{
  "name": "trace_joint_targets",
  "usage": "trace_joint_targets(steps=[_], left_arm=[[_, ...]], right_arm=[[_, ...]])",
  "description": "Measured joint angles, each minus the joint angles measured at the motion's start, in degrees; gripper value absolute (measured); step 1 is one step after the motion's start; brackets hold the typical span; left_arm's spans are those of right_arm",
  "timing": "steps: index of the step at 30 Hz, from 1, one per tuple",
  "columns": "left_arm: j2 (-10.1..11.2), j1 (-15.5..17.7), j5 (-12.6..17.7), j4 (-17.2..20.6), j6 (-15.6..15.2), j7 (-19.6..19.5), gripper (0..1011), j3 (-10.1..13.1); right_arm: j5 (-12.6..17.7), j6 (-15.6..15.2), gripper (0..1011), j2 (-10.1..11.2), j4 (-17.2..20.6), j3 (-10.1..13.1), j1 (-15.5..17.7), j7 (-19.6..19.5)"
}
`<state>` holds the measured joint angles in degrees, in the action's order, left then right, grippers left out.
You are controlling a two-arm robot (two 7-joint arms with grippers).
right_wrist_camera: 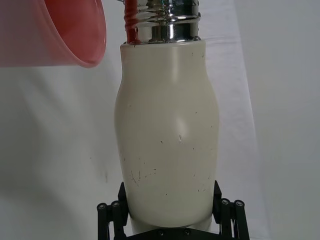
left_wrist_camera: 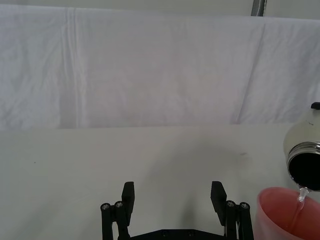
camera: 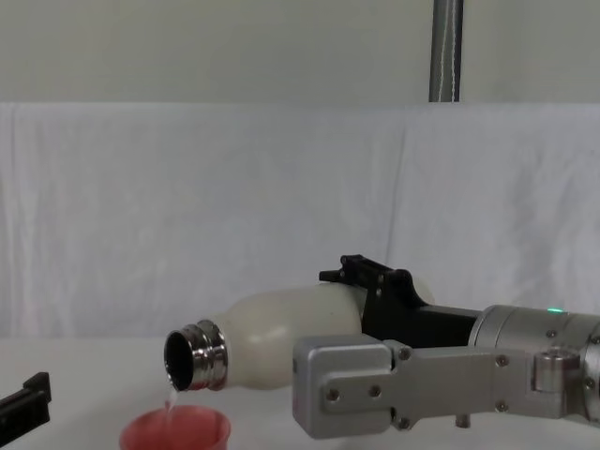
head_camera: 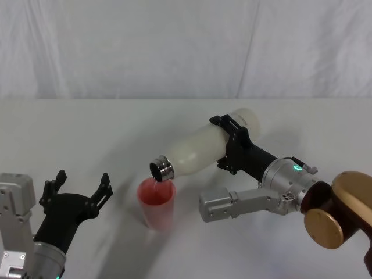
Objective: Grasp the thermos with one hand and pour water into the cup lid.
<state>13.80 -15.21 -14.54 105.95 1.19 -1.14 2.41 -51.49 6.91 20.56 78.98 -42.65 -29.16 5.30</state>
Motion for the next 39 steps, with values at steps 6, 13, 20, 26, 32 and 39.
trace_joint_targets(steps=[6, 13, 20, 26, 32, 39], left_arm=[[0.0, 0.0, 0.0, 0.0, 0.0, 0.0, 1001, 0.0], [0.0, 0.0, 0.0, 0.0, 0.0, 0.0, 1001, 0.0], [0.0, 0.0, 0.0, 0.0, 0.0, 0.0, 1001, 0.0], [0.0, 0.0, 0.0, 0.0, 0.0, 0.0, 1001, 0.0], [0.0, 0.0, 0.0, 0.0, 0.0, 0.0, 1001, 0.0], [0.0, 0.0, 0.0, 0.0, 0.0, 0.0, 1001, 0.0]], right_arm=[[-0.02, 0.01, 950, 0.0, 0.02, -0.05, -0.06, -0.03], [-0.01, -0.02, 950, 0.02, 0.13, -0.05, 0.03, -0.03], [0.04, -0.1, 950, 0.01, 0.17, -0.05, 0.1, -0.03], [0.22, -0.12, 950, 0.01, 0.17, 0.05, 0.24, -0.04], [0.26, -0.12, 950, 0.01, 0.11, 0.1, 0.3, -0.04], [0.28, -0.1, 950, 0.08, -0.01, 0.16, 0.39, -0.05]])
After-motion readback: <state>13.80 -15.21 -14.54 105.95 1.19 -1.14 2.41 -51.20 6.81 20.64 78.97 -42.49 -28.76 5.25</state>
